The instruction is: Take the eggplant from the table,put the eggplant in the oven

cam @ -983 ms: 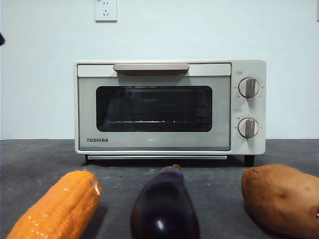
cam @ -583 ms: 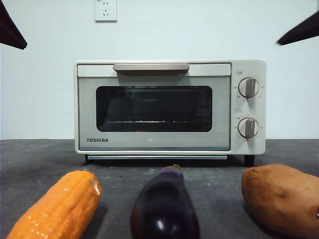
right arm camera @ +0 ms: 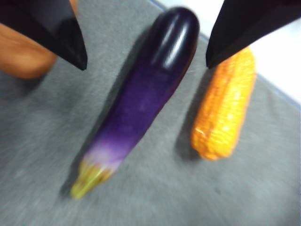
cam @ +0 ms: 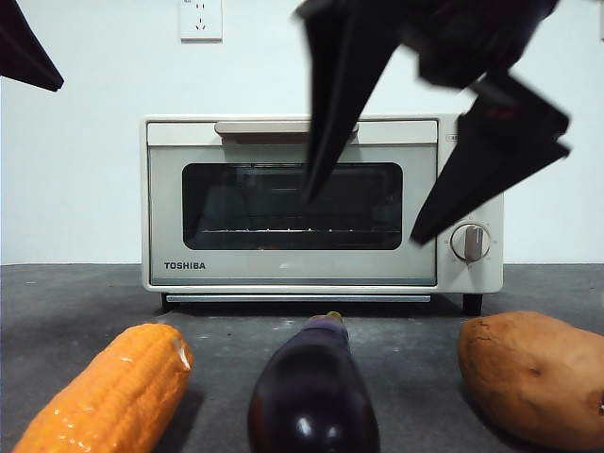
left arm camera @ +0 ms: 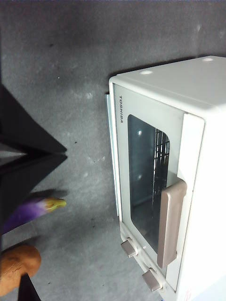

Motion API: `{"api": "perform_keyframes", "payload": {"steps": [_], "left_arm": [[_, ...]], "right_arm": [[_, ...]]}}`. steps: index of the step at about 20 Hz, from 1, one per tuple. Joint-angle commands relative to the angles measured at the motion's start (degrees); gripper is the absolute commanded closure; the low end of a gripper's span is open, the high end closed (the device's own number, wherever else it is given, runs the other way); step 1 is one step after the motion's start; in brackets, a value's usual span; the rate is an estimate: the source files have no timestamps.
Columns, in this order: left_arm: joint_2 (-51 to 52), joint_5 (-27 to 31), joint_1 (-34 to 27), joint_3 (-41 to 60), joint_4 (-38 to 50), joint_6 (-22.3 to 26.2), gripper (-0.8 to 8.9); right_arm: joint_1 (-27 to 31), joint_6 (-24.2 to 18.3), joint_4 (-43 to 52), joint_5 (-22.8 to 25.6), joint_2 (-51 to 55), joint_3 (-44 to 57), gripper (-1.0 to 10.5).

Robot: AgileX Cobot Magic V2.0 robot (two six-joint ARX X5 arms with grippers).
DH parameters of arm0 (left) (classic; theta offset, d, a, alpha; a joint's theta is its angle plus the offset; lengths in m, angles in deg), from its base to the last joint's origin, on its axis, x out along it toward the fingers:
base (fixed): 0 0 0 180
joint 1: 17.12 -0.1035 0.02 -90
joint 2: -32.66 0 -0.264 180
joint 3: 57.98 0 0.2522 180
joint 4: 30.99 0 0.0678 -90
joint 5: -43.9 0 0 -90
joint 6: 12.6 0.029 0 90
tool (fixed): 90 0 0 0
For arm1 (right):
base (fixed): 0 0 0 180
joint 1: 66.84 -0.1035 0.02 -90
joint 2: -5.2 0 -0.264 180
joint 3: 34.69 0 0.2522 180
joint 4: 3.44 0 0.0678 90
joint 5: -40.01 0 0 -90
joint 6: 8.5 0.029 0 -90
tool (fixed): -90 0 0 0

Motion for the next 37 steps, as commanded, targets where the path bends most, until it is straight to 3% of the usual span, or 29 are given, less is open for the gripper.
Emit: {"api": "perform_keyframes", "payload": {"steps": [1,11,16,18,20,26,30,32,37], "left_arm": [[-0.5,0.0,0.2,-1.2,0.4,0.7,8.08],[-0.5,0.0,0.2,-1.2,-1.4,2.5,8.08],[-0.5,0.0,0.2,-1.2,-1.5,2.9,8.08],[-0.5,0.0,0.2,-1.2,-1.6,2.9,8.08],[-0.6,0.0,0.2,-1.2,-1.5,2.9,8.08],[-3.0,0.9,3.4,-2.3,0.0,2.8,8.08],[-9.9,2.5,7.6,-8.5,-0.1,2.9,8.08],[-14.6,3.1,9.7,-13.0,-0.6,4.2,8.08],[-28.8,3.5,13.7,-27.7,-5.3,8.7,8.08]], "right_arm": [[-2.4,3.4,0.3,0.9,-6.0,-2.6,5.4],[-3.9,5.8,5.2,2.5,-22.4,-5.6,5.5],[-4.4,8.1,5.0,2.3,-22.0,-5.6,7.5],[-4.6,8.1,2.5,2.1,-21.5,-6.9,7.7],[-4.9,5.6,-1.6,2.1,-19.1,-9.2,7.7],[-6.3,-13.1,-18.1,2.2,-4.6,-14.1,7.7],[-6.3,-21.1,-24.8,2.6,4.2,-14.1,7.7],[-6.3,-23.4,-27.0,3.8,7.6,-14.1,7.7],[-6.3,-23.3,-32.5,10.3,13.4,-14.1,7.7]]}}
